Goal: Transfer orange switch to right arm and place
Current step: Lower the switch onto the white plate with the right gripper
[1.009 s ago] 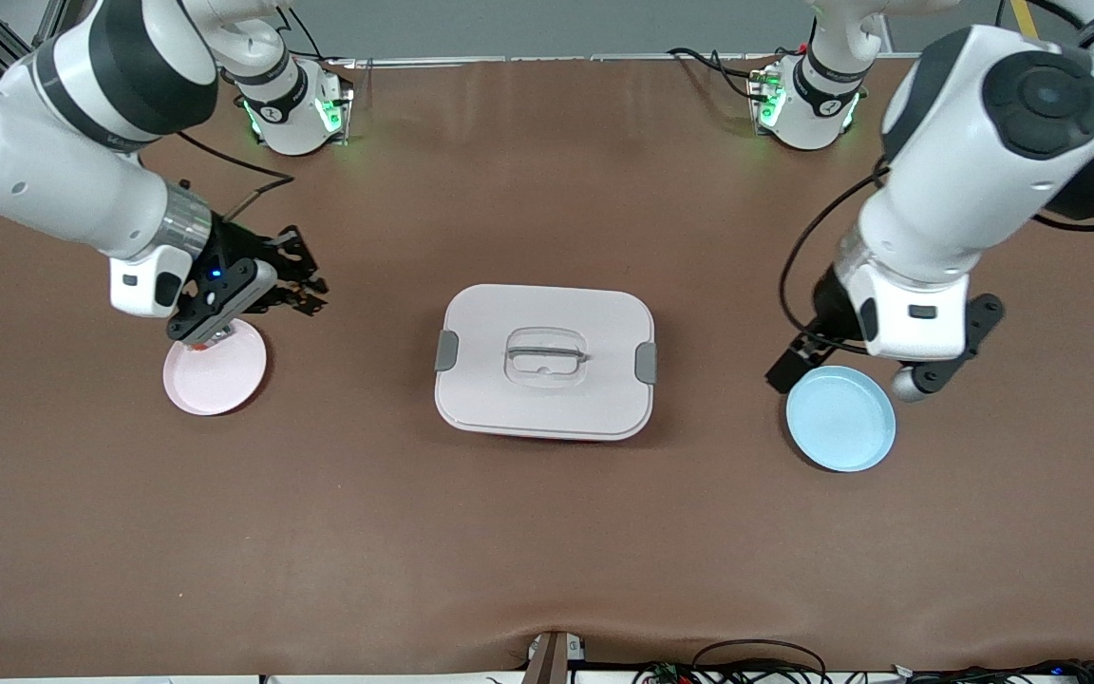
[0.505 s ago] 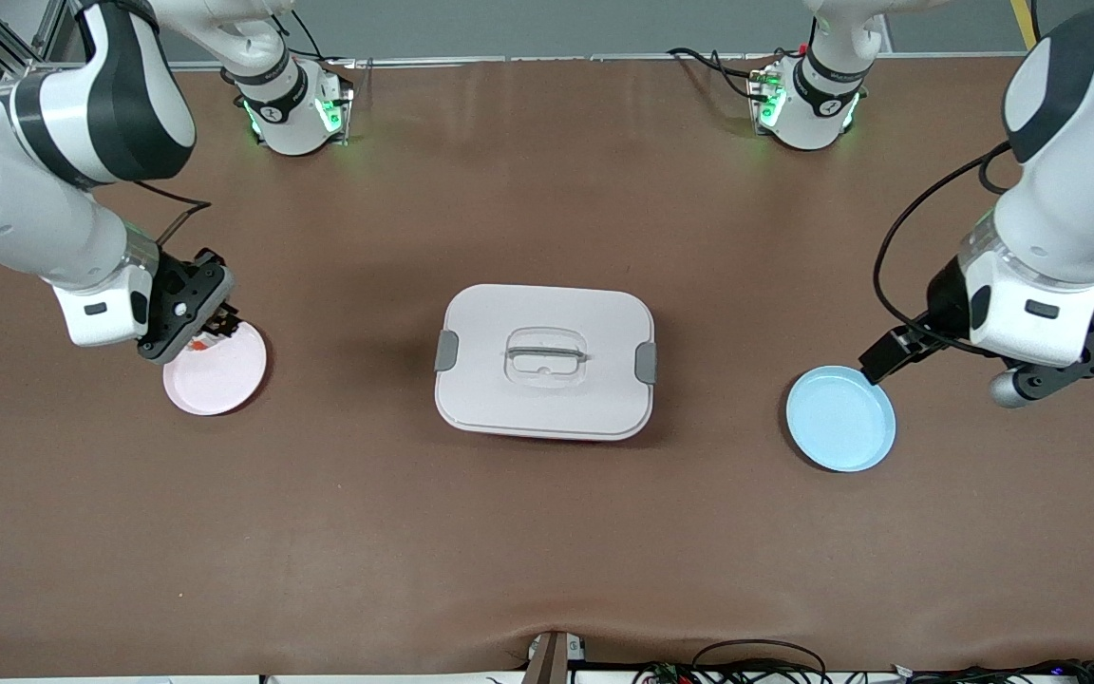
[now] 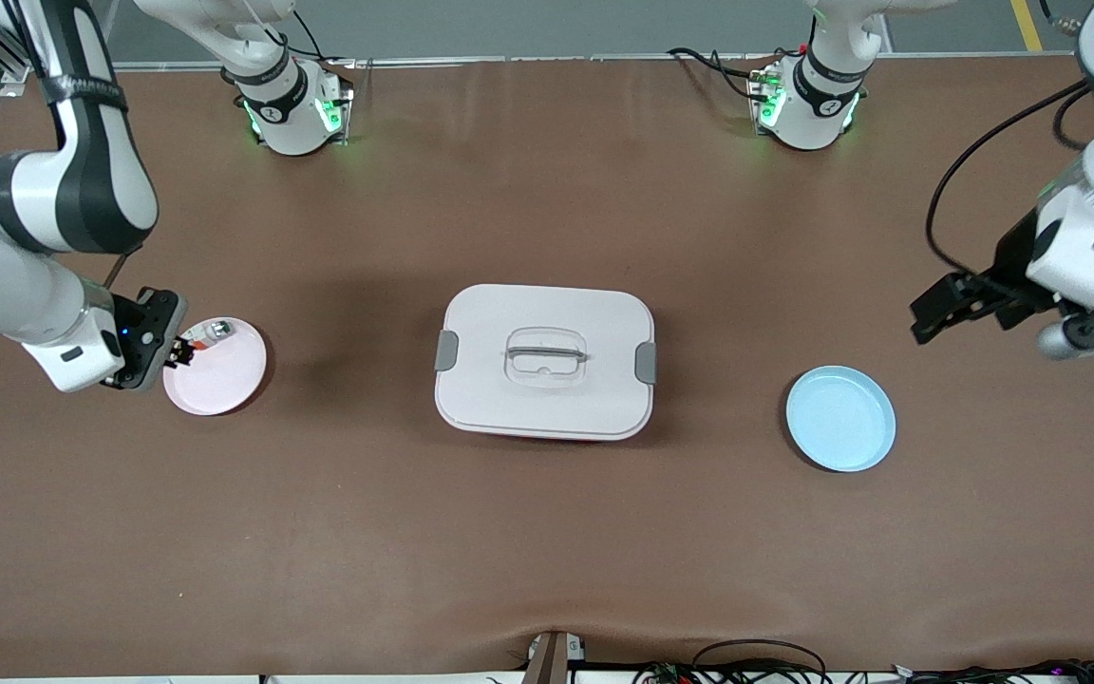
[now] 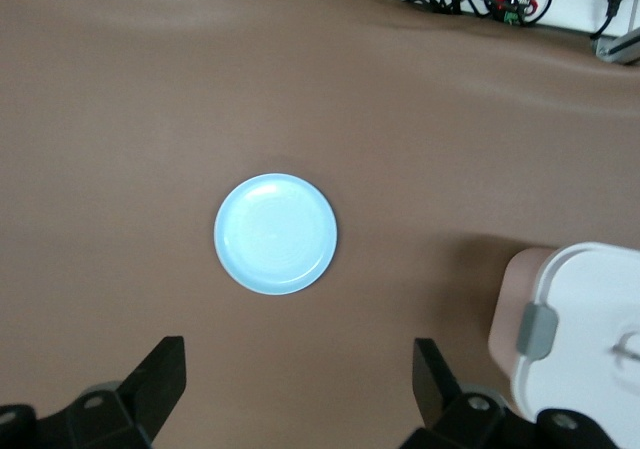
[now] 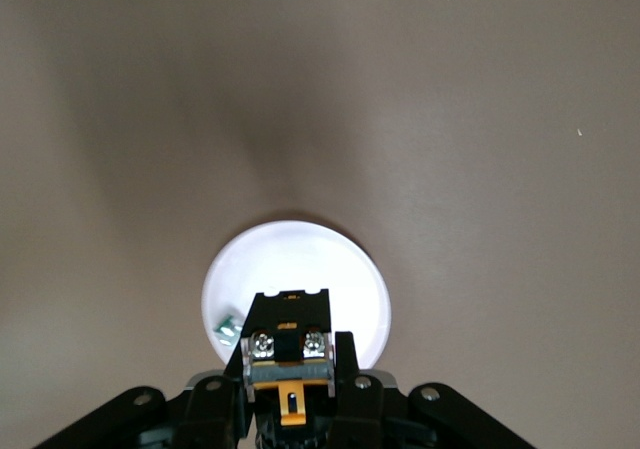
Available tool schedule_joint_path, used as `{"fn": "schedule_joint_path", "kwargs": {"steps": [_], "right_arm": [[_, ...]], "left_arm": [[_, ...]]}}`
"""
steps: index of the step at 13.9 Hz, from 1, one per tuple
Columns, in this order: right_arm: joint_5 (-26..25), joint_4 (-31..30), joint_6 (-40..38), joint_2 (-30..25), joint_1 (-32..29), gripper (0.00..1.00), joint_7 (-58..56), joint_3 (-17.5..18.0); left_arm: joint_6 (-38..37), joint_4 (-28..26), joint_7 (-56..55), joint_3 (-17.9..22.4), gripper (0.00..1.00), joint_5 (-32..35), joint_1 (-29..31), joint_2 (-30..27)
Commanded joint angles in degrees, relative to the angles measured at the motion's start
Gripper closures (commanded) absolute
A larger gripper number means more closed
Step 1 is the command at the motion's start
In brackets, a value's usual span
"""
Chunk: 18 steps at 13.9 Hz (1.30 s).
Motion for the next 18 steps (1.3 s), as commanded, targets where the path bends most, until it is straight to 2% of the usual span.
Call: {"fn": "schedule_joint_path", "kwargs": {"steps": [1,4,7,10,18], "right_arm": [[-1.3,-4.8,7.8,1.1,-3.0,1.0,-6.3,1.0],[-1.3,-10.9,18.6,3.2,-5.2,1.0,-10.1,1.0],[-1.4,-11.9,21.8,6.9,-6.0,1.0,-12.3,0.9],[-2.1,-16.6,29.6,8.1,-6.5,1.0,-12.3,0.9],[-2.1,-21.0,32.6,10.1,-6.4,1.0,-12.1,0.1]], "left_arm": [[-0.2,-8.2,4.6,4.2,0.0,-1.1,-2.0,-7.6],[-3.4,-8.4,7.4,5.7,0.0,-1.1,-2.1,-8.8],[-4.9,-8.2,8.2,5.6,0.0,-0.8,-1.9,-9.2],[-4.7,-8.5,8.4,5.6,0.0,-0.8,-1.7,-9.3],[-4.7,-8.4,10.2,5.8,0.0,-0.8,0.2,-9.6]]}}
